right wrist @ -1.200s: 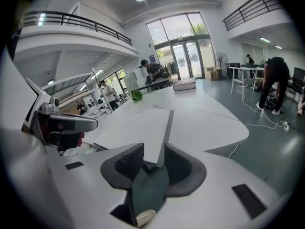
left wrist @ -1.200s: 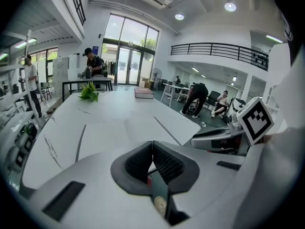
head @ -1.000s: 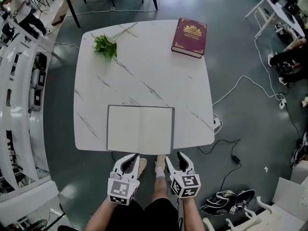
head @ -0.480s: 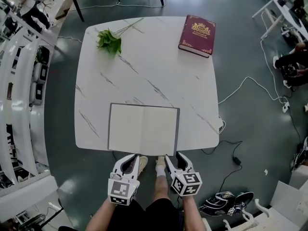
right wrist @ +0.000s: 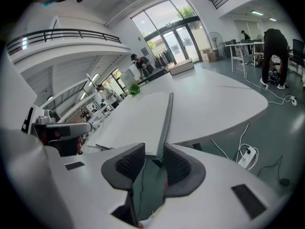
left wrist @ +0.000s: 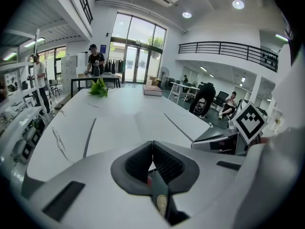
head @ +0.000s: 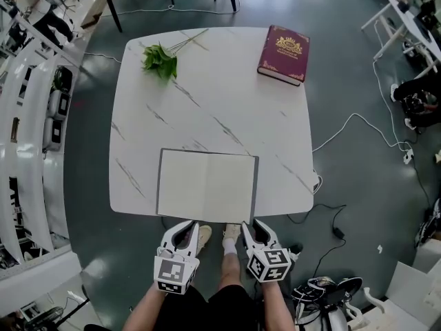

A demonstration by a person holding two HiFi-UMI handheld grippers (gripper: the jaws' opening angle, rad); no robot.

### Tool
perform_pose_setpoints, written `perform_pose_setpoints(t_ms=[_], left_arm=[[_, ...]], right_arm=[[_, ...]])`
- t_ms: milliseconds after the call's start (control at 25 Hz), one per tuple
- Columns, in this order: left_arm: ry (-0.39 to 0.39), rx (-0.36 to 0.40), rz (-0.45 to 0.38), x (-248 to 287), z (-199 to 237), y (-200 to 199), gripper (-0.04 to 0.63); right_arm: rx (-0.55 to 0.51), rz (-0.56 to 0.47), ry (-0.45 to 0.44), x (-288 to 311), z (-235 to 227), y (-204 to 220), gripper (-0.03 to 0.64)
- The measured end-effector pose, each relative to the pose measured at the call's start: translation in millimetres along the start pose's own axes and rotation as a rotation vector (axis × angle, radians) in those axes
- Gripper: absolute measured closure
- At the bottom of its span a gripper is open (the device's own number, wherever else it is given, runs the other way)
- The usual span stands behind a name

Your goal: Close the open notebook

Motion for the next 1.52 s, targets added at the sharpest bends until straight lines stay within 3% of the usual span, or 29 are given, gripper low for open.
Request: perform_pose_setpoints(t_ms=[680, 1520], left_arm=[[-0.051, 0.016, -0.103, -57, 20, -28, 0.571], [-0.139, 0.005, -0.185, -151, 59, -18, 0.571]], right_arm=[[-0.077, -0.091, -0.015, -35, 52, -17, 0.545], [-0.214, -0.171, -0.068, -55, 149, -11, 0.565]])
Point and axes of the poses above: the fingertips, and each gripper's own axes: x forward along the fingers, z to its left, y out of its underside, the point moved 6 cm from there along -x, backward along the fingers, and after that the axes turned 15 degrees about x, right-handed, at the moved point
